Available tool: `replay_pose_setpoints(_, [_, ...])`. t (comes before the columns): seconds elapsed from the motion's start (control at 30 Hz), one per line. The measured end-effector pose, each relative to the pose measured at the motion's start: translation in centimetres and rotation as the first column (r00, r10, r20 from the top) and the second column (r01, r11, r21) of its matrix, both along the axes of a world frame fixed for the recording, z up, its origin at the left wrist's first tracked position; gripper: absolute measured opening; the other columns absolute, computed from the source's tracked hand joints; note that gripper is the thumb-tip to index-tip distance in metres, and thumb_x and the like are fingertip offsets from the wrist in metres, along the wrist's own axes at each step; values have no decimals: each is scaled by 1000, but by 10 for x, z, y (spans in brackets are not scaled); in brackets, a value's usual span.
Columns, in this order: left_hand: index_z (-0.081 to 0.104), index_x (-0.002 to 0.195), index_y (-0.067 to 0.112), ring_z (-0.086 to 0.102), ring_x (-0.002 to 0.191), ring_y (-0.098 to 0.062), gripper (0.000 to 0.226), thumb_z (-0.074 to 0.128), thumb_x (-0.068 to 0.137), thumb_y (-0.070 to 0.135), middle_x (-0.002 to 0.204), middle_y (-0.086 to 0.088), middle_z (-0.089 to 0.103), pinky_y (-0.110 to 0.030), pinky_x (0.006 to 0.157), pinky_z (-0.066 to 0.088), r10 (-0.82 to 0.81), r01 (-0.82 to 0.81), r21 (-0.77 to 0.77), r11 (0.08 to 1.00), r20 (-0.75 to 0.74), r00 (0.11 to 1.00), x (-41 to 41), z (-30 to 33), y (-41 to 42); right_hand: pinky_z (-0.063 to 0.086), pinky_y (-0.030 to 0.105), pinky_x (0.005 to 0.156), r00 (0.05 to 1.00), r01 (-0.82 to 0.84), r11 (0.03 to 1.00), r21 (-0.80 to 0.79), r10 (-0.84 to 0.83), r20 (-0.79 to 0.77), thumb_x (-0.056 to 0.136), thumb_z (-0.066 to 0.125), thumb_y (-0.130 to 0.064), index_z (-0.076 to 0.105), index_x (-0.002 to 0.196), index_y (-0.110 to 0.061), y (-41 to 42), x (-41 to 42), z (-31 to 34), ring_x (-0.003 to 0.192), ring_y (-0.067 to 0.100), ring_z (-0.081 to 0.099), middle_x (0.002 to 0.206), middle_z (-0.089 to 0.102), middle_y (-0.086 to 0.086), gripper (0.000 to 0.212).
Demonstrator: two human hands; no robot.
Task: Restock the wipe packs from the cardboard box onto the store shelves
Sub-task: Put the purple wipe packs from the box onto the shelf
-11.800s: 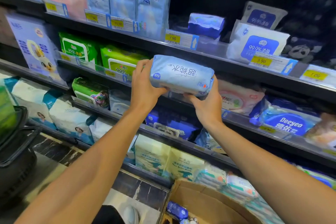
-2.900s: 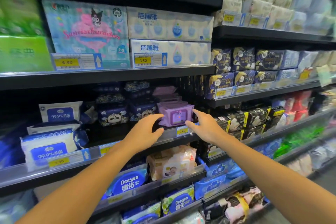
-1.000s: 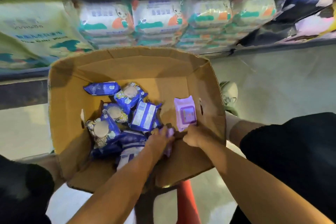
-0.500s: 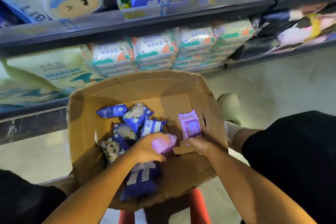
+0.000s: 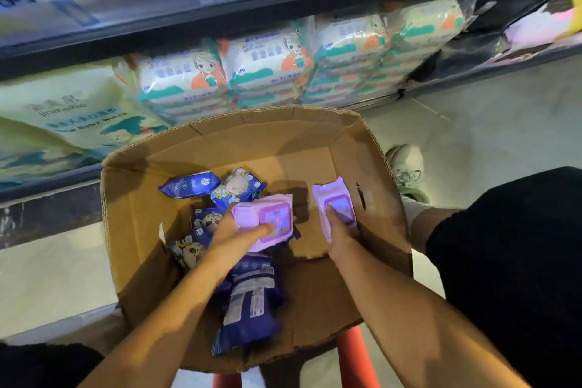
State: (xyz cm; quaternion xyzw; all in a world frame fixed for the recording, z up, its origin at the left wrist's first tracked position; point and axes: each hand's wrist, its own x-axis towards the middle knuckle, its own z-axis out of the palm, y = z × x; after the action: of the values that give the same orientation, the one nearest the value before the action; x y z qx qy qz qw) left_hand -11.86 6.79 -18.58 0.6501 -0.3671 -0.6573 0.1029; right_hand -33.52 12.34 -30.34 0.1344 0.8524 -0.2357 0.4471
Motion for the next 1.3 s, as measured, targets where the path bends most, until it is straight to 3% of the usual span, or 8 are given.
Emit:
replay_pose_setpoints(0.17, [68, 107, 25, 72, 87, -8, 33, 82, 79, 13, 94, 6, 77, -11, 63, 52, 57, -57, -7, 998, -52, 997, 0, 0, 1, 51, 46, 98, 999, -27, 999, -34, 28, 32, 27, 71, -90, 53, 123, -20, 25, -12, -59, 106, 27, 60, 125, 55, 8, 120])
replay_pose_setpoints(0.3, [68, 110, 23, 73, 90, -11, 38, 84, 77, 15, 97, 3, 77, -17, 67, 54, 133, -134, -12, 991, -56, 990, 5, 3, 1, 48, 26, 57, 998, 6, 998, -65, -2, 63, 64, 86, -57, 60, 118, -6, 3, -4, 1, 73, 16, 61, 117, 64, 14, 79])
replay_pose_setpoints(0.37, [67, 111, 24, 72, 91, -11, 41, 86, 75, 17, 98, 4, 77, -20, 70, 54, 165, -167, -16, 986, -54, 985, 8, 8, 1, 44, 24, 50, 996, 89, 994, -70, -88, 27, 65, 91, -42, 59, 108, -1, -1, 0, 15, 63, 16, 58, 106, 67, 14, 68])
replay_pose_setpoints(0.5, [69, 109, 25, 74, 90, -11, 38, 86, 76, 17, 97, 6, 78, -24, 73, 57, 199, -201, -15, 980, -65, 978, 15, 23, 2, 59, 44, 85, 988, 151, 978, -144, -154, -11, 33, 102, -39, 57, 110, -4, -9, 7, 37, 92, 29, 69, 111, 67, 11, 96])
replay_pose_setpoints(0.7, [69, 111, 18, 74, 94, -17, 40, 85, 75, 9, 101, -2, 78, -25, 70, 59, 130, -142, -97, 985, -114, 985, 16, 71, -10, 54, 43, 95, 999, -37, 948, -316, 23, -47, 60, 95, -15, 62, 121, 0, -26, 2, 93, 105, 30, 68, 120, 68, 15, 71])
replay_pose_setpoints(0.93, [62, 117, 7, 71, 101, -27, 53, 87, 70, 3, 108, -12, 74, -36, 79, 62, 82, -122, -356, 927, -125, 989, 14, 162, -38, 49, 11, 52, 951, -309, 689, -655, 241, -195, 71, 86, 1, 69, 107, -2, -46, -26, 247, 64, 2, 65, 97, 70, 11, 40])
replay_pose_setpoints(1.1, [66, 113, 12, 73, 97, -22, 66, 91, 53, 23, 103, -4, 77, -31, 72, 61, 67, -158, -542, 826, -184, 981, 6, 250, -59, 57, 22, 64, 884, -465, 479, -745, 297, -361, 64, 92, -7, 74, 94, -13, -51, -63, 356, 69, 6, 67, 92, 77, 8, 36])
replay_pose_setpoints(1.3, [68, 109, 20, 73, 93, -14, 54, 94, 62, 21, 103, 2, 77, -25, 73, 59, -16, -181, -684, 706, -270, 963, -18, 360, -78, 51, 11, 60, 806, -592, 291, -752, 233, -544, 67, 91, -14, 73, 96, -19, -51, -109, 485, 68, -1, 67, 86, 75, -8, 35])
